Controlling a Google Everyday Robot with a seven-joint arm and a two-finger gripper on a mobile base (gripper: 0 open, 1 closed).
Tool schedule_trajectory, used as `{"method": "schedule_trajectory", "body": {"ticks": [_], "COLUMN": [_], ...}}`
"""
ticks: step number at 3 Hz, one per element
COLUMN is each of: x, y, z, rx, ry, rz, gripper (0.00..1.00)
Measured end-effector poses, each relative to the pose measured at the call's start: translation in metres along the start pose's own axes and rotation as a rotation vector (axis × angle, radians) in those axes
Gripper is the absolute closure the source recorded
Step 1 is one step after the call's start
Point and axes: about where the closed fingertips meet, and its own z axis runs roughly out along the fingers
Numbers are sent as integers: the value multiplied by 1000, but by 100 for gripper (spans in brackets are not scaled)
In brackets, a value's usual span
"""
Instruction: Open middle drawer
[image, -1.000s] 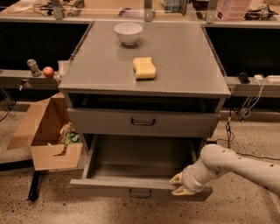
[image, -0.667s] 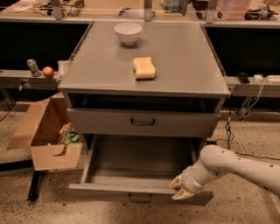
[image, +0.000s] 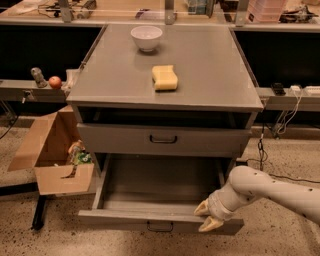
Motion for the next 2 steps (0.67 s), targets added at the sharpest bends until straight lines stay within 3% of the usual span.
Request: {"method": "schedule_trajectory", "body": {"ticks": [1,2], "x": [0,0], "y": [0,0], "z": [0,0], "rx": [0,0], "ry": [0,0], "rz": [0,0], "gripper": [8,0]}}
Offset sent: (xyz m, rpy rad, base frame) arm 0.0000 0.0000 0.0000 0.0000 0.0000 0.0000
